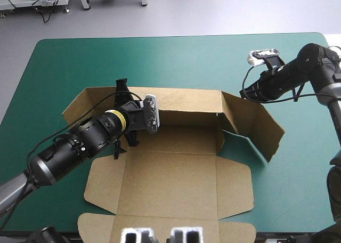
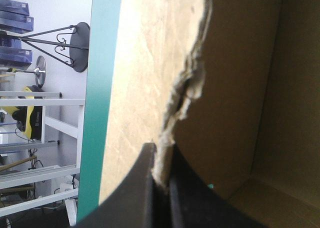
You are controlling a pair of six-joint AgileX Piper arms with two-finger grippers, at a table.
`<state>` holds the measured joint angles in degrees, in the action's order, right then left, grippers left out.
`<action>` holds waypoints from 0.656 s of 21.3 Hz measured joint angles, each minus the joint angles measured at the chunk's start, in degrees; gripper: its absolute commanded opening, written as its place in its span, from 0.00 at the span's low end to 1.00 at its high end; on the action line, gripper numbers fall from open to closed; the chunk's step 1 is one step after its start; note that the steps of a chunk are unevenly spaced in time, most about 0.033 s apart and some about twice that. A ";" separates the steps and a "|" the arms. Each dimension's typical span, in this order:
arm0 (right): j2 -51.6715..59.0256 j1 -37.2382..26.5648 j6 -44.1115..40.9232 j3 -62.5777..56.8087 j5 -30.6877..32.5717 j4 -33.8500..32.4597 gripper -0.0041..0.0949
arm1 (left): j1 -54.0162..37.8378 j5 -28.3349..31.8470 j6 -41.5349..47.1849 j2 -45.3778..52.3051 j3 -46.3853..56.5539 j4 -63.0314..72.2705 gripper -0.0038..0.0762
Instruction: Fold the box
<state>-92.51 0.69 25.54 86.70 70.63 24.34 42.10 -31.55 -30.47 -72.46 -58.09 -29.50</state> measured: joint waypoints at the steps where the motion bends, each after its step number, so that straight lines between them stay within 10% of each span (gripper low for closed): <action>1: 1.05 0.05 0.45 -1.39 -0.02 -0.55 0.02 | 0.00 0.23 0.13 -0.36 0.00 -0.33 0.03; 14: 10.24 0.05 12.32 -18.39 -4.51 11.70 0.02 | -0.23 1.62 3.17 -1.70 -0.18 0.19 0.03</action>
<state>-82.27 0.74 37.86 68.31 66.11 36.04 41.87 -29.94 -27.29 -74.16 -58.26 -29.31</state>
